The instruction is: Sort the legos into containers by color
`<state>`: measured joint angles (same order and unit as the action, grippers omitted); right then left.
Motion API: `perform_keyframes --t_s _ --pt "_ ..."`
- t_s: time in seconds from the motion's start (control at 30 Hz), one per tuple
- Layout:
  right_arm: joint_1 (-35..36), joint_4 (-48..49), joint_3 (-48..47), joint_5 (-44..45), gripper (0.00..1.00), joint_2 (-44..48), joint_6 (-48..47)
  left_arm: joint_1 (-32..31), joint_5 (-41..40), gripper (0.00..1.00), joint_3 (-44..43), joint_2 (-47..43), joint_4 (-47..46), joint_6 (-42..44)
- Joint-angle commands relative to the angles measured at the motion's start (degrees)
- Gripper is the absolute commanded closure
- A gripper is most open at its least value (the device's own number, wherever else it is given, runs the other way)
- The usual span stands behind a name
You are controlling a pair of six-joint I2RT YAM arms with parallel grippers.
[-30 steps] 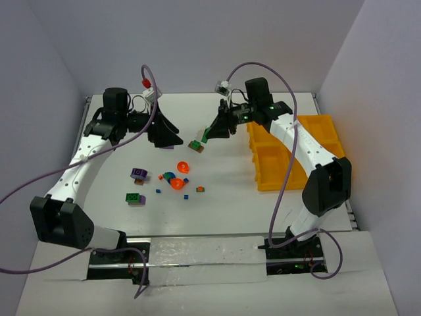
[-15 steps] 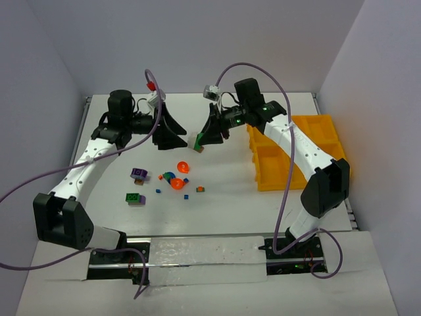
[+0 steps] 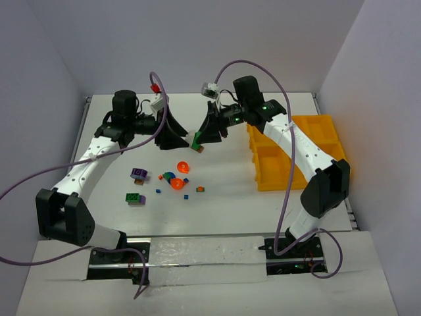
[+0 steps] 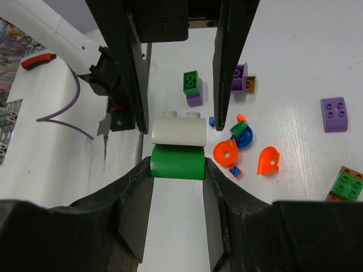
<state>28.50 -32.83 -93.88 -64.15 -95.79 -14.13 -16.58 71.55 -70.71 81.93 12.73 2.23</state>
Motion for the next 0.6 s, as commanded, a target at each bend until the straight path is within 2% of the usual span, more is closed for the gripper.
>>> perform_keyframes --t_s 0.0,0.13,0.37,0.47,0.5,0.57 --pt "0.7 1.2 -3.6 -1.5 1.0 1.2 0.1 -0.5 2.6 0.39 -3.2 0.6 0.1 1.8" --pt "0.9 1.0 -4.2 -1.1 1.0 0.9 -0.2 -0.6 3.5 0.43 -3.9 1.2 0.5 1.9" --pt "0.9 1.9 -3.7 2.3 1.0 1.3 -0.7 -0.9 4.0 0.62 -5.4 2.4 1.7 1.6" --pt "0.9 1.2 -3.4 3.5 1.0 1.6 -1.9 -0.9 3.8 0.74 -5.7 2.9 2.2 1.2" --pt "0.9 0.5 -3.3 4.0 1.0 1.7 -2.6 -0.9 3.6 0.83 -5.8 2.9 2.5 1.1" --pt "0.9 -0.5 -2.9 4.7 1.0 2.0 -3.9 -0.9 3.0 0.94 -5.8 2.8 3.0 1.2"
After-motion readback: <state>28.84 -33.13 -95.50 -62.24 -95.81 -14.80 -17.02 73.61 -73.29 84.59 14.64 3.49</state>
